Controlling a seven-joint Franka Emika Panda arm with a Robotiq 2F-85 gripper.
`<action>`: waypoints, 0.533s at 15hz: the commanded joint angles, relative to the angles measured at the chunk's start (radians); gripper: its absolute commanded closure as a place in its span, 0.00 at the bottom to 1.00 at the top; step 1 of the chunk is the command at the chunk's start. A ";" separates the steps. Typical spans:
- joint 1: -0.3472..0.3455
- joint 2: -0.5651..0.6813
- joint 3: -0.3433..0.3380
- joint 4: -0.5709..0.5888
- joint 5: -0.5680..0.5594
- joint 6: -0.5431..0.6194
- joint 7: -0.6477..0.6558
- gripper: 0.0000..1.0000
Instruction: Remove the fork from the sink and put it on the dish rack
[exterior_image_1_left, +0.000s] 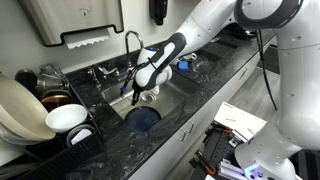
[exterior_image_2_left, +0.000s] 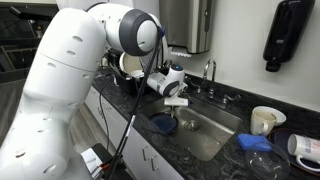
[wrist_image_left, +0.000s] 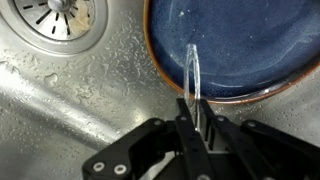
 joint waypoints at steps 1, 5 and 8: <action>0.002 0.002 -0.001 0.002 -0.004 0.000 0.006 0.85; -0.077 -0.059 0.091 -0.049 0.033 0.063 -0.060 0.96; -0.174 -0.115 0.213 -0.077 0.062 0.083 -0.134 0.96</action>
